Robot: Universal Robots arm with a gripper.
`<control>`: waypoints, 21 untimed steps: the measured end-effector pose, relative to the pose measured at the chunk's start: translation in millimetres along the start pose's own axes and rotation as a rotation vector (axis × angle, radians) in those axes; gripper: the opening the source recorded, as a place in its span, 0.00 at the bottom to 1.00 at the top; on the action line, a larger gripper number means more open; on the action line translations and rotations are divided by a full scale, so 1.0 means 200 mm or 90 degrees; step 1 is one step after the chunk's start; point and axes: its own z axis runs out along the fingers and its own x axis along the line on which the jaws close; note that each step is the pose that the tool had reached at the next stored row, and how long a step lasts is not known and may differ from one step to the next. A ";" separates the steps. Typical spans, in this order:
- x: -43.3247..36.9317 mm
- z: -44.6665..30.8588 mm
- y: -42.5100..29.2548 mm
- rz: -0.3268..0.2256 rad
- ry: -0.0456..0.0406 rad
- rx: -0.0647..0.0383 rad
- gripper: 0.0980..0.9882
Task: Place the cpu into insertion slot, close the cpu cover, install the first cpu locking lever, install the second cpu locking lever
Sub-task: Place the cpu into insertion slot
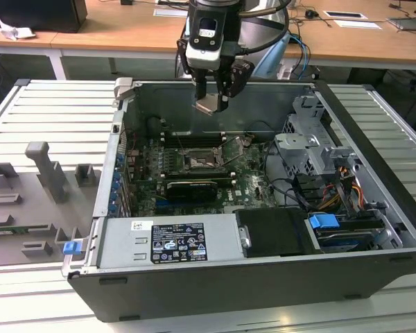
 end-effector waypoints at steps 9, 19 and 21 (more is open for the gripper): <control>0.000 0.026 -0.002 0.019 -0.0014 0.000 0.48; -0.001 0.036 -0.003 0.056 -0.0045 -0.001 0.48; -0.001 0.036 -0.003 0.062 -0.0050 -0.001 0.48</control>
